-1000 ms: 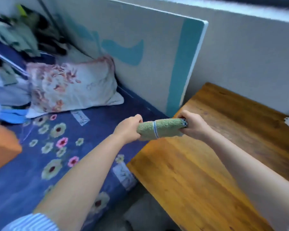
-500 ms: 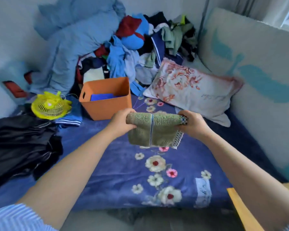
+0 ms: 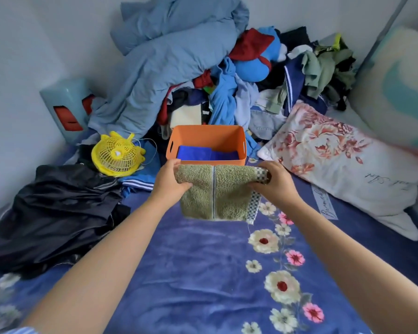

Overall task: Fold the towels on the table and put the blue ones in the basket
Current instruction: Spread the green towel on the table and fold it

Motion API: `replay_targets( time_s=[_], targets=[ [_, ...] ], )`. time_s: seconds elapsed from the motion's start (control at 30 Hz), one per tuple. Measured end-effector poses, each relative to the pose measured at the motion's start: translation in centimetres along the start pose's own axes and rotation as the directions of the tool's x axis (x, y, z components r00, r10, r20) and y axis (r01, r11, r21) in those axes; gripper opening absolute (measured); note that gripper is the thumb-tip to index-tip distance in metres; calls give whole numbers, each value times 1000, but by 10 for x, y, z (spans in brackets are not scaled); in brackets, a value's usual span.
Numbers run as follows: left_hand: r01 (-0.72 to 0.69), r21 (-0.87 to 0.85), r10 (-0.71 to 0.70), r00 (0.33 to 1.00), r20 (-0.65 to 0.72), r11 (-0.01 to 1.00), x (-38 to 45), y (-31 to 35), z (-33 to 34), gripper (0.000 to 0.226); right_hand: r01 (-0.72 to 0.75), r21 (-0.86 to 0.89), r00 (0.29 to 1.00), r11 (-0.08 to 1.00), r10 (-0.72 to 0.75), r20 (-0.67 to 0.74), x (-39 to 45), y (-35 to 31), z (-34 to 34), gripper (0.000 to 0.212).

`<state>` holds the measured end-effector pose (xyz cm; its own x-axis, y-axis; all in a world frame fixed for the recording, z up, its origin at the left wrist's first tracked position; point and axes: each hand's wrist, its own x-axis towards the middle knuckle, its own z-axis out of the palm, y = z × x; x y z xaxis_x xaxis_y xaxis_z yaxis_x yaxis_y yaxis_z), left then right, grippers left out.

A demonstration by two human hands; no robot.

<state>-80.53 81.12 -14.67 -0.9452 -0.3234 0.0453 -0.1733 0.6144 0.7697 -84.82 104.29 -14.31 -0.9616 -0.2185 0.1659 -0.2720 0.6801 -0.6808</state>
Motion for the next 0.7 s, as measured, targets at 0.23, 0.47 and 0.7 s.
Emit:
replay_targets(
  time_s=[0.23, 0.47, 0.7],
  targets=[
    [104, -80, -105, 994, -4, 991, 120, -3, 11, 40, -153, 144, 987, 978, 158, -29, 119, 12, 32, 12],
    [103, -230, -126, 988, -87, 968, 248, -7, 49, 45, -184, 218, 972, 958, 210, -104, 247, 30, 64, 17],
    [204, -204, -216, 976, -37, 957, 350, -39, 117, 45, -291, 123, 942, 949, 306, -136, 339, 76, 120, 18]
  ],
)
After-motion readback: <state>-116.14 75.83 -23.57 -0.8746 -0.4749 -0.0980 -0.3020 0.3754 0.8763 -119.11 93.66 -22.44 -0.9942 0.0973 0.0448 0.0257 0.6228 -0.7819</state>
